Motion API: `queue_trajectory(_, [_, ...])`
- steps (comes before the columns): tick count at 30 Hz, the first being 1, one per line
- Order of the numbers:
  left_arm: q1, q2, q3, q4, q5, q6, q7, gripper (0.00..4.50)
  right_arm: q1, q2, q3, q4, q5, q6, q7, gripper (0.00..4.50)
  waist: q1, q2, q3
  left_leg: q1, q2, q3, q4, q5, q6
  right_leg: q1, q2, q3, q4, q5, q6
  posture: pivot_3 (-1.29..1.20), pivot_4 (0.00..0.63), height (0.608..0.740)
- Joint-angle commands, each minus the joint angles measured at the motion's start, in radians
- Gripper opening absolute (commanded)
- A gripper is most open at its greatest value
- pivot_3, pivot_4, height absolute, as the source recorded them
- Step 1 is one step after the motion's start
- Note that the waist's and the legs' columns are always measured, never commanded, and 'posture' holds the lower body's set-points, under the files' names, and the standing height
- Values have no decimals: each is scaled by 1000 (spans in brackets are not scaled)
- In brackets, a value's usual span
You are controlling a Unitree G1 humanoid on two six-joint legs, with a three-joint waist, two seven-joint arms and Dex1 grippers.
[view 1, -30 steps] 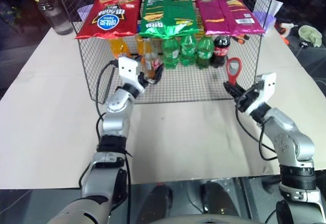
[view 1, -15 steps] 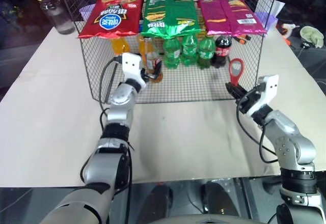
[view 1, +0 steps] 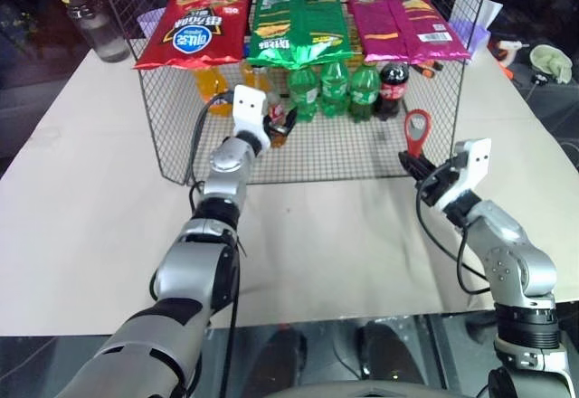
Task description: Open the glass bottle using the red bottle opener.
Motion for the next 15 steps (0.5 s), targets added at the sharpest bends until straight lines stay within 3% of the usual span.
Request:
queue_trajectory(1, [-7, 9, 3, -7, 7, -22, -4, 3175, -8, 0, -5, -48, 5, -26, 0, 0, 0, 0, 0, 0, 0, 0, 0, 0, 0, 0, 0, 0, 0, 0, 0, 0, 150, 740])
queue_trajectory(2, [-4, 9, 3, -10, 7, -21, -4, 2754, -10, -1, -6, -45, 4, -26, 1, 0, 0, 0, 0, 0, 0, 0, 0, 0, 0, 0, 0, 0, 0, 0, 0, 0, 150, 740])
queue_trajectory(10, [62, 1, 16, -134, -39, 8, -62, 2781, -23, -6, 0, -29, -8, -31, 12, 0, 0, 0, 0, 0, 0, 1, 0, 0, 0, 0, 0, 0, 1, 0, 0, 0, 150, 740])
queue_trajectory(15, [204, 11, -16, -416, -75, 111, -143, 2781, -30, -5, 7, -23, -14, -35, 16, 0, -1, 0, 0, 0, 1, 1, 0, 0, 0, 0, 0, 0, 1, 0, 0, 0, 150, 740])
